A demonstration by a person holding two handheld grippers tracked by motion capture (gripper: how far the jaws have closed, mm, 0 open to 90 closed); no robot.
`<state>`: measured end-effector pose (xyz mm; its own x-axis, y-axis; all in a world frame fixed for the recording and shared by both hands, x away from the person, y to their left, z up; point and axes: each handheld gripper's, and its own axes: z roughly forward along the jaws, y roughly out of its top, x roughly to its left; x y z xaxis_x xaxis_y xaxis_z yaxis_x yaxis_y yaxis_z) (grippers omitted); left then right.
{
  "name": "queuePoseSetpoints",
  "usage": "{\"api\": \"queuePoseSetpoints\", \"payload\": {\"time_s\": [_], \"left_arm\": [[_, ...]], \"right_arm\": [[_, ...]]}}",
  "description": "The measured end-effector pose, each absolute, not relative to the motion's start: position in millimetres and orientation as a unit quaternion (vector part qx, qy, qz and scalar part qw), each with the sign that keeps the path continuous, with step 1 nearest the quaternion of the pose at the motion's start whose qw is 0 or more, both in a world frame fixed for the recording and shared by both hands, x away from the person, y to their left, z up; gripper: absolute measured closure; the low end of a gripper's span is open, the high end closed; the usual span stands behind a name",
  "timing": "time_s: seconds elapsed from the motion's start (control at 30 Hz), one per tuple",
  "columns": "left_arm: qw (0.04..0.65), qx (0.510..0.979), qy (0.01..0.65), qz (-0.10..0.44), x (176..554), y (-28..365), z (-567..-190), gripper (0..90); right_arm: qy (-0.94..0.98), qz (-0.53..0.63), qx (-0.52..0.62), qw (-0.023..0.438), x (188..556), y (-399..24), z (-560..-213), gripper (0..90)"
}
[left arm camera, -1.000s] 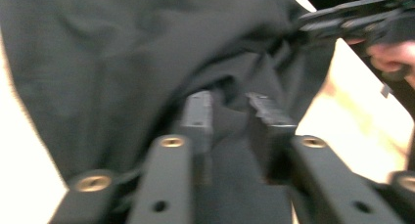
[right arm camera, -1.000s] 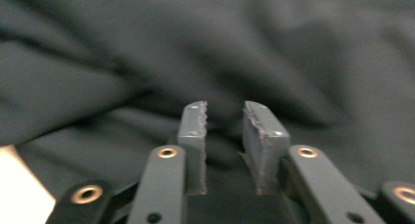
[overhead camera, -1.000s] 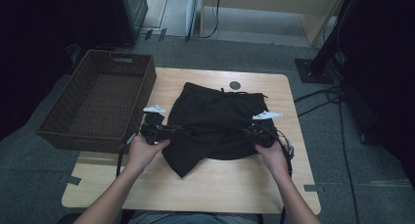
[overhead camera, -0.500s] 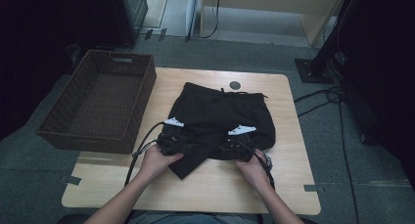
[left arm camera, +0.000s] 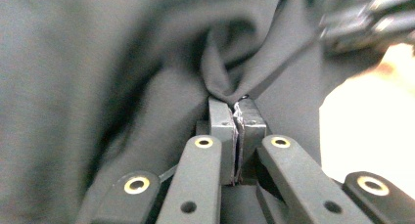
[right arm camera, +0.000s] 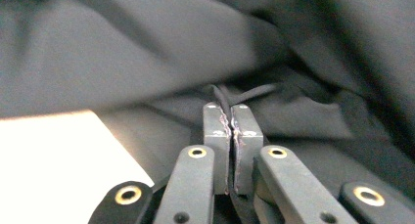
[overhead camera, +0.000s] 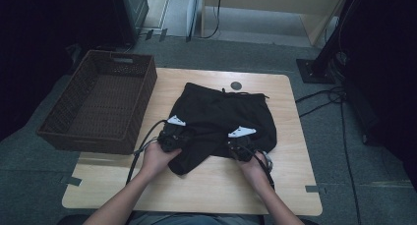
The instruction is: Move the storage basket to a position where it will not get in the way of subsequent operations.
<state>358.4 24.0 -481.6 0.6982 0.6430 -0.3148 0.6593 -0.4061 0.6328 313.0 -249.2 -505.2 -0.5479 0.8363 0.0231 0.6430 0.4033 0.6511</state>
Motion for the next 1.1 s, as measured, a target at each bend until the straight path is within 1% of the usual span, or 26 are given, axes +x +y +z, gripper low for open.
{"api": "queuePoseSetpoints", "payload": {"time_s": [0.13, 0.2, 0.37, 0.4, 0.47, 0.53, 0.57, 0.67, 0.9, 1.0, 1.1], "left_arm": [[0.399, 0.824, 0.403, 0.007, 368, 41, -458, 89.2], [0.403, 0.815, 0.416, 0.015, 374, 50, -451, 89.2], [0.401, 0.799, 0.447, 0.027, 382, 64, -447, 89.2], [0.402, 0.796, 0.451, 0.028, 383, 66, -447, 89.2], [0.399, 0.793, 0.459, 0.024, 384, 68, -447, 89.2], [0.399, 0.794, 0.458, 0.024, 384, 65, -448, 89.1], [0.397, 0.797, 0.454, 0.024, 384, 63, -448, 89.1], [0.395, 0.801, 0.449, 0.018, 384, 58, -449, 89.1], [0.396, 0.801, 0.448, 0.018, 384, 54, -449, 89.0], [0.396, 0.801, 0.448, 0.017, 387, 52, -447, 89.0], [0.396, 0.801, 0.448, 0.021, 391, 49, -445, 89.0]], "right_arm": [[0.798, 0.314, 0.491, 0.152, 319, -277, -495, 88.6], [0.787, 0.321, 0.502, 0.159, 321, -291, -488, 88.6], [0.756, 0.317, 0.544, 0.179, 324, -337, -478, 88.6], [0.747, 0.301, 0.560, 0.195, 325, -351, -478, 88.6], [0.735, 0.278, 0.578, 0.217, 327, -365, -478, 88.5], [0.720, 0.293, 0.595, 0.205, 328, -372, -476, 83.3], [0.720, 0.305, 0.592, 0.195, 328, -371, -475, 77.8], [0.737, 0.350, 0.553, 0.168, 325, -348, -470, 68.0], [0.755, 0.398, 0.508, 0.116, 324, -294, -472, 44.2], [0.763, 0.408, 0.494, 0.088, 323, -271, -475, 37.8], [0.782, 0.386, 0.482, 0.092, 326, -251, -486, 37.0]]}}
